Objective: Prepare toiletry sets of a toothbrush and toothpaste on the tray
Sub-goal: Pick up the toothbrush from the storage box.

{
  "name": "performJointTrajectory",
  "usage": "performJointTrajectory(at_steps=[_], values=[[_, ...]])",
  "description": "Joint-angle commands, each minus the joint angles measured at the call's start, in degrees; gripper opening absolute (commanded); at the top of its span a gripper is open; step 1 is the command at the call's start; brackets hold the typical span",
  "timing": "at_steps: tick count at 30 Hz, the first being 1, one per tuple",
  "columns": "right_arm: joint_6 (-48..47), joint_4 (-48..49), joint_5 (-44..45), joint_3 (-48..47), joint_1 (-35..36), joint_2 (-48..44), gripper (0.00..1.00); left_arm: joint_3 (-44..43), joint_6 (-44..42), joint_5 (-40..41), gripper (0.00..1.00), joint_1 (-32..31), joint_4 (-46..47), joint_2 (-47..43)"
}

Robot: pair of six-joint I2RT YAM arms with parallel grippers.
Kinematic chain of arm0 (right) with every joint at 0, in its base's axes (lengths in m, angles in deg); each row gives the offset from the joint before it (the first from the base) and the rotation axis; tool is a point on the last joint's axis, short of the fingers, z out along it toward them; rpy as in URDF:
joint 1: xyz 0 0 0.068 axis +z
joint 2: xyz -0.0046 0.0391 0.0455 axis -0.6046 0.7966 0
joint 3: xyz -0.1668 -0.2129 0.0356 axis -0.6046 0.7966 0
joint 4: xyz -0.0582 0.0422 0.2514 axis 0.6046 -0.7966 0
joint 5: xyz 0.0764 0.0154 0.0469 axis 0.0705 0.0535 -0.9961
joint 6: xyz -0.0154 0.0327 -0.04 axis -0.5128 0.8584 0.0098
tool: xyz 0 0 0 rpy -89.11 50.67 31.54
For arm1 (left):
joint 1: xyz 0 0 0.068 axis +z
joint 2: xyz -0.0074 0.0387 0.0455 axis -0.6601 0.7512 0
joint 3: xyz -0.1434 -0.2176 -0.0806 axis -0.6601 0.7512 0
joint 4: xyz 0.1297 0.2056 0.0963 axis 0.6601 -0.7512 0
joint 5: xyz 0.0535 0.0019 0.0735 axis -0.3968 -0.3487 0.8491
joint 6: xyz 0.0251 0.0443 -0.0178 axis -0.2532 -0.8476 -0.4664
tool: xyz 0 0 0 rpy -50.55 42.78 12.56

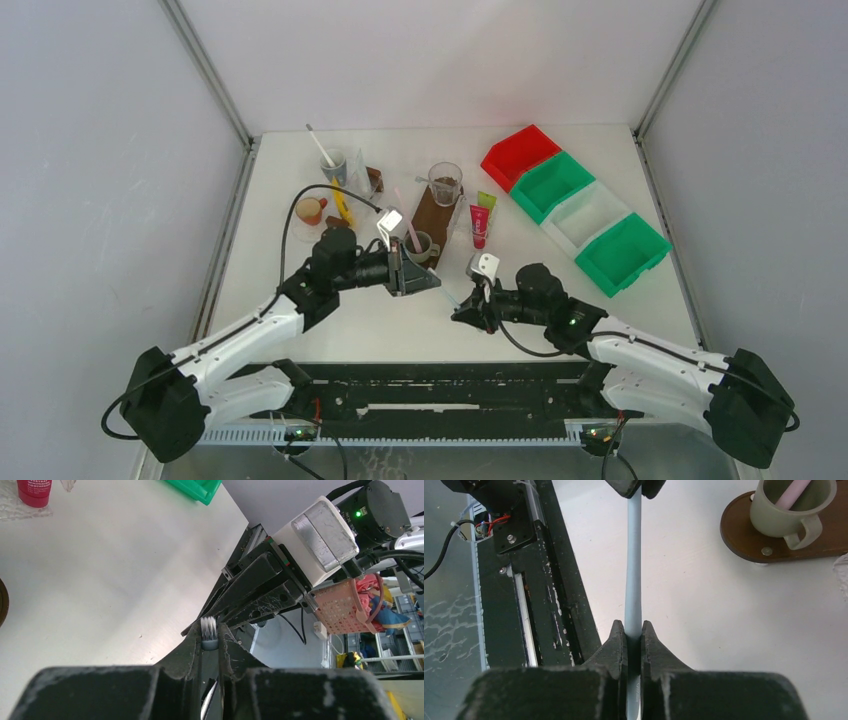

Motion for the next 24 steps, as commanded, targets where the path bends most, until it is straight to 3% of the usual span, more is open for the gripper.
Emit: performJointTrajectory(at_steps=[1,6,9,17,24], values=[[0.1,1.1,0.7,-2.4,0.3,-1.0,0.0,-1.6,4.3,0.5,0.23,0.1,6.4,-2.0],[3.0,4.8,-1.3,-0.7,-0.5,-2.9,0.0,3.9,8.3,1.8,0.64,0.1,16.9,-5.4],[6.0,7.9,-4.9,-0.1,-2.0,-3.0,0.0,7.8,9.6,3.0,0.77,-0.1,23.9,-7.4],[10.5,13.5,-7.4,0.4,-2.7,-1.4,0.0,12.5,9.6,9.4,0.79,-3.4,32.4,-8.4],[10.7,13.3,-6.8,0.4,-2.8,-1.4,0.0,12.0,8.2,16.8,0.7,-7.5,33.1,-6.7]])
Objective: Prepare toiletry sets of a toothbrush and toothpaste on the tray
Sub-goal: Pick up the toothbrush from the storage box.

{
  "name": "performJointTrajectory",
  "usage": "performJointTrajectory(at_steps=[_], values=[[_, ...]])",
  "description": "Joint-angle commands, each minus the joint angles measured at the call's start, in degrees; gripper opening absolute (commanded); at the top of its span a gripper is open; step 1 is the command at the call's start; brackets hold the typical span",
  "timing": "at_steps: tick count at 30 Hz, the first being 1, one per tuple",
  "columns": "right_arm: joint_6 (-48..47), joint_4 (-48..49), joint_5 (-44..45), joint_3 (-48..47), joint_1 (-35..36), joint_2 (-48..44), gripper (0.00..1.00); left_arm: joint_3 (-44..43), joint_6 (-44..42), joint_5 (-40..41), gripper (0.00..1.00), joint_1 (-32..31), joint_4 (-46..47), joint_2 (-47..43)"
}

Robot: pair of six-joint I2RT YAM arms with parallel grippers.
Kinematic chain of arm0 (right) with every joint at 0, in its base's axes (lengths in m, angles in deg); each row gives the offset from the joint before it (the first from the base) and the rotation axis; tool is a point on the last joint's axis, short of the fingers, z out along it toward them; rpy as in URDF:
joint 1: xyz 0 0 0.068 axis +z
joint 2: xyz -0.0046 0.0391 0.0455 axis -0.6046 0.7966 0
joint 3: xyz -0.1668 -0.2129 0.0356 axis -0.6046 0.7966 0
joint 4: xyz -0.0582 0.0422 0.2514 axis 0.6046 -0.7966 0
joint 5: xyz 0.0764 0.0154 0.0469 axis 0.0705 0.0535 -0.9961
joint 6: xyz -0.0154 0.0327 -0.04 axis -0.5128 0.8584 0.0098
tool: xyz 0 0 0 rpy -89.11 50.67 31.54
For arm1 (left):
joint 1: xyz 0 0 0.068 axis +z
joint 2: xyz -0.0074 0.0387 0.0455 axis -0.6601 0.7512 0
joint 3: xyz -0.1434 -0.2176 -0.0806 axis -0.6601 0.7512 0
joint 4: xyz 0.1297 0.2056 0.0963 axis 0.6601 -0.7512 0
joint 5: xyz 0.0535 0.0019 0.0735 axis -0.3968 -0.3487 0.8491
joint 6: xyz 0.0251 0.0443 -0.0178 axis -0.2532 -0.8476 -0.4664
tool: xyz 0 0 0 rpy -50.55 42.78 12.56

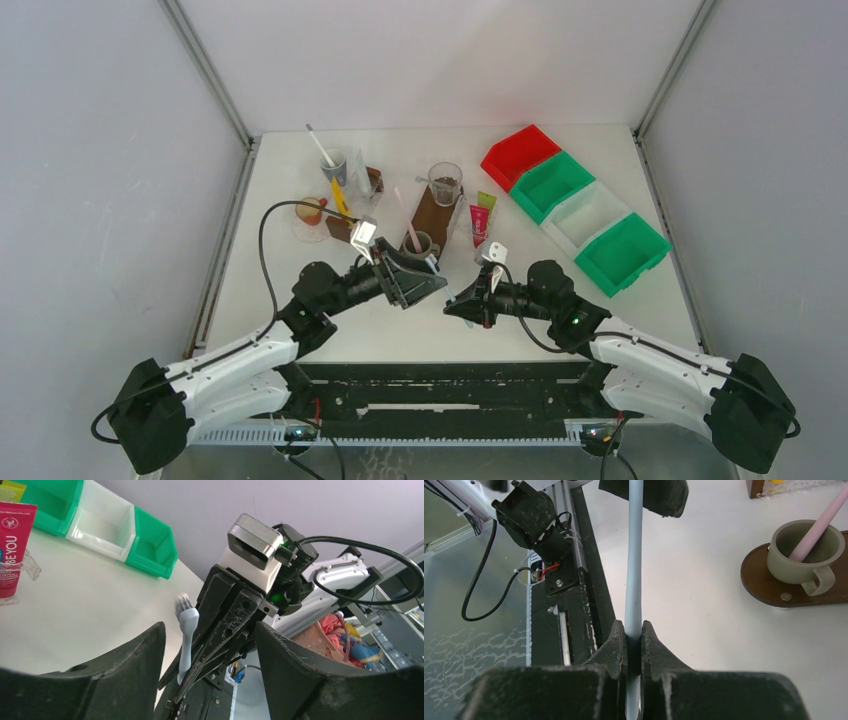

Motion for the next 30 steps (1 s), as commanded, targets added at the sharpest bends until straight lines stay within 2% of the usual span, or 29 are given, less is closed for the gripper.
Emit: performJointTrajectory(at_steps=[1,3,8,13,14,17,18,21,23,26,30], values=[[1.4,3.1,-0.5,0.3,-0.5,-0.3,0.0,0.0,-1.0,6.0,0.66,-1.4,4.2,1.0],[1.3,3.0,-0.4,0.2,-0.5,-0.4,0.0,-0.2,-0.9,7.0,0.55,-1.7,4.1,1.8],[1.0,2.9,-0.5,0.2,-0.5,-0.1,0.0,-2.0,-1.0,7.2,0.38,-2.3,2.8,3.9],[0.6,2.1,-0.1,0.3,-0.5,-0.3,0.0,-4.1,-3.1,6.6,0.05,-2.4,-1.5,4.3],[0.5,2.0,-0.1,0.3,-0.5,-0.5,0.0,-4.4,-3.8,6.3,0.01,-2.4,-2.9,4.1],[0.2,1.9,-0.6,0.3,-0.5,-0.6,0.0,-4.6,-5.8,6.3,0.0,-2.4,-4.8,3.3],[0.3,1.9,-0.5,0.2,-0.5,-0.7,0.06,-4.5,-6.5,6.8,0.0,-2.3,-5.7,2.5],[0.5,1.7,-0.7,0.3,-0.6,-1.7,0.32,-4.1,-8.7,8.0,0.0,-1.5,-7.8,0.3],[1.0,2.2,-0.9,0.9,-0.5,-3.1,0.53,-3.8,-9.5,8.1,0.0,-0.1,-9.3,-1.2],[1.4,2.2,-0.7,1.6,-0.7,-6.3,0.63,-3.4,-10.4,7.3,0.0,2.9,-12.5,-3.8],[1.7,1.5,-0.7,2.4,-1.6,-10.3,0.65,-3.8,-12.9,7.7,0.0,7.4,-17.6,-8.0]])
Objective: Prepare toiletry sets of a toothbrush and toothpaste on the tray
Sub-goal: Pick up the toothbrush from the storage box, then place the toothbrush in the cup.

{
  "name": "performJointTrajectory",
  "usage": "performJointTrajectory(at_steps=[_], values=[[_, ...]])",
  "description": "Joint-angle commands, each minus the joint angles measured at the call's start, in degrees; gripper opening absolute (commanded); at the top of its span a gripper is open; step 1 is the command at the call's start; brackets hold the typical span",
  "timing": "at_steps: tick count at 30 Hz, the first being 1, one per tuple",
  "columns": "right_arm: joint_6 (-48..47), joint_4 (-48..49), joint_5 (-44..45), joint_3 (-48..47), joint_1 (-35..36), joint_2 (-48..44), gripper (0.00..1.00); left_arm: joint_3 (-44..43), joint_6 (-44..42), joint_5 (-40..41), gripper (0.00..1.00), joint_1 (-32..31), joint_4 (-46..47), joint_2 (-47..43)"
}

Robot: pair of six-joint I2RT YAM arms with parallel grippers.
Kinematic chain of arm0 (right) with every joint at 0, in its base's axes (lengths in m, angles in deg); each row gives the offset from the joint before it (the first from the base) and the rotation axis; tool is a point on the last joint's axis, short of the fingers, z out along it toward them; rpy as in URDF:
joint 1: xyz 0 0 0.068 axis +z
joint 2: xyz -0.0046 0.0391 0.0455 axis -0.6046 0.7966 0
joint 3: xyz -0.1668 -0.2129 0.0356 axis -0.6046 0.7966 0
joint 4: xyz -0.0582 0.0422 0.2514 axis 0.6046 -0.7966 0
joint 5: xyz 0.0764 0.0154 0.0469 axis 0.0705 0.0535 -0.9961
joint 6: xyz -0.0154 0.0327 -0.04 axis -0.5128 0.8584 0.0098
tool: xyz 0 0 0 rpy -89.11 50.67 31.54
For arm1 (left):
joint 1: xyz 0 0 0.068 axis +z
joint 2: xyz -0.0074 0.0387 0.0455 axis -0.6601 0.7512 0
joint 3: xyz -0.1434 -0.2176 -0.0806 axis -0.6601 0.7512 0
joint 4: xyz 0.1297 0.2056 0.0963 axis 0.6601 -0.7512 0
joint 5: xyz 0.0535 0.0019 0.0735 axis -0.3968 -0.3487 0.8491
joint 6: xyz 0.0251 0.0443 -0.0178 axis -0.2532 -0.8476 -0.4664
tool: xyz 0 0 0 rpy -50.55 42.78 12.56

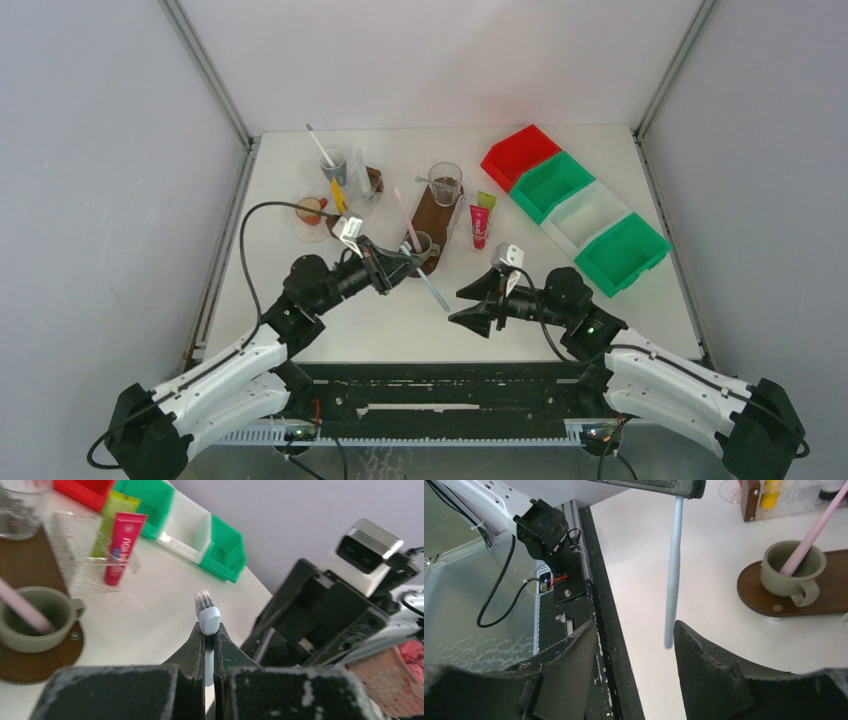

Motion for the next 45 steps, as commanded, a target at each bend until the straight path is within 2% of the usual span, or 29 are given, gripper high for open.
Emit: performJointTrajectory(at_steps=[1,8,21,28,33,45], values=[[0.8,2.4,-0.3,0.9,-1.3,-4.1,0.65,-2.6,-5.3,1.6,0.0,4.1,-6.5,-5.1],[2.7,4.6,-1.8,3.1,-4.8,-4.7,0.66,-5.2,-12.5,6.3,0.0,11.8,-13.7,-12.0],[4.8,5.8,-3.4,5.1,-9.9,-5.3,0.65,-10.9,-12.6,9.2,0.0,31.5,-11.5,-11.9],[6.8,4.7,-2.3,5.2,-12.4,-5.5,0.65,-14.2,-9.2,9.0,0.0,43.8,-8.3,-6.6],[7.9,3.6,-1.7,5.3,-13.9,-6.3,0.65,-15.4,-9.2,10.7,0.0,49.2,-7.3,-1.7],[9.7,3.5,-2.0,5.5,-15.7,-5.9,0.65,-18.3,-14.5,14.7,0.0,53.3,-0.9,13.0]])
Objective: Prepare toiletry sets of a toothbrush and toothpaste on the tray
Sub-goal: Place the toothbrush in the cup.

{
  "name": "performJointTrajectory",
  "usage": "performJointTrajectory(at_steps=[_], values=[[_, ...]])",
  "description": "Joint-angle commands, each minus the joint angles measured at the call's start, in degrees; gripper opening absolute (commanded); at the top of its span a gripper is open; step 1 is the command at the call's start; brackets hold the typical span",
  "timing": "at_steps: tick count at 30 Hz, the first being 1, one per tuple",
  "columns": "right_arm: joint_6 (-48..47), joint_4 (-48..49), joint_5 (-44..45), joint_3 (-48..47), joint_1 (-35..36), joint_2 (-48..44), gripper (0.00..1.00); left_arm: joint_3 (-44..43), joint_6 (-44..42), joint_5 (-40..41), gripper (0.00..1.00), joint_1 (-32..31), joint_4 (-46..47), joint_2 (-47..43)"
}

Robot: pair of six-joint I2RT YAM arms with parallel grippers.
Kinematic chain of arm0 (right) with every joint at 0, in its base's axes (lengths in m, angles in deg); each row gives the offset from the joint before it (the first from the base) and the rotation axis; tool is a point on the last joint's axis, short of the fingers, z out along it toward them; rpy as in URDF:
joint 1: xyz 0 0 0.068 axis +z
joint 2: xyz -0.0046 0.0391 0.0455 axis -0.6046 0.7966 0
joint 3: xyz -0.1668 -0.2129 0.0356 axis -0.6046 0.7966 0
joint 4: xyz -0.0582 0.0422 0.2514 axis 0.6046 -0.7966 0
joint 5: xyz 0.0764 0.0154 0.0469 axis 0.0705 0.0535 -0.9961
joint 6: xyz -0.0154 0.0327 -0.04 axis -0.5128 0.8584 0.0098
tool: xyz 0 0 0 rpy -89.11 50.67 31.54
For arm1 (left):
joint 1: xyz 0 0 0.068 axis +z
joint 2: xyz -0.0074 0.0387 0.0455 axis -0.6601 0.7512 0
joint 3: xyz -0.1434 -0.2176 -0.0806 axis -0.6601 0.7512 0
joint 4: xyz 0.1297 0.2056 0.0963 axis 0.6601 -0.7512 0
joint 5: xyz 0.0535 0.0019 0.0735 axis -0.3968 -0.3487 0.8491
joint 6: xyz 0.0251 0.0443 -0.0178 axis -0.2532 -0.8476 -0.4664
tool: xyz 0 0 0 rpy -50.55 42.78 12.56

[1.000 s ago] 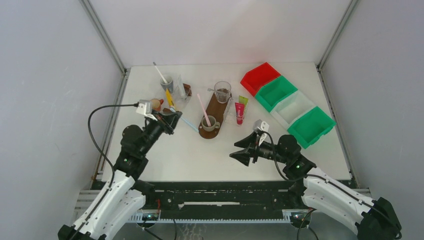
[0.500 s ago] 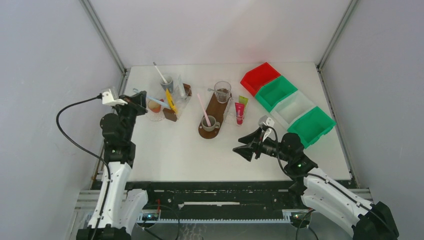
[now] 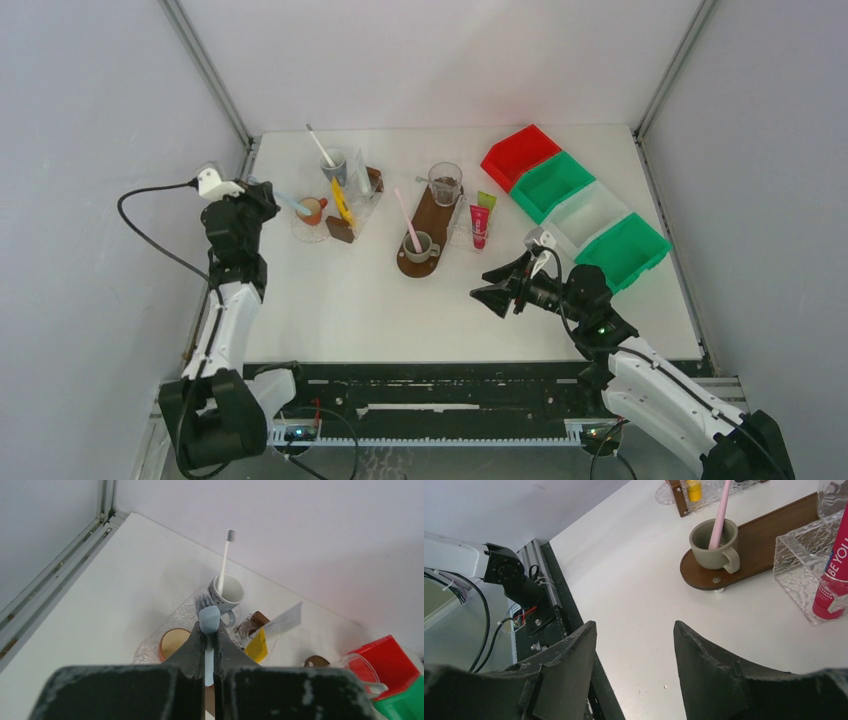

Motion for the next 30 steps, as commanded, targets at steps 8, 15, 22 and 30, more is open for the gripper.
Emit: performJointTrajectory(at_steps=[8,15,22,30], values=[[1.6,1.5,-0.3,-0.1,-0.4,0.2,0.65,-11.3,-4.7,-1.6,0.0,2.8,5.3,12.7],[1.7,1.9,-0.5,0.0,-0.5,0.8,0.65,-14.9,-4.2,-5.2,0.0,3.0,4.9,19.2],[1.8,2.1,-0.5,0.0,-0.5,1.2,0.65,-16.6,-3.5,-6.1,0.0,2.9,4.7,23.8],[1.6,2.1,-0.6,0.0,-0.6,1.2,0.65,-18.6,-3.0,-6.0,0.0,3.0,3.7,28.1]])
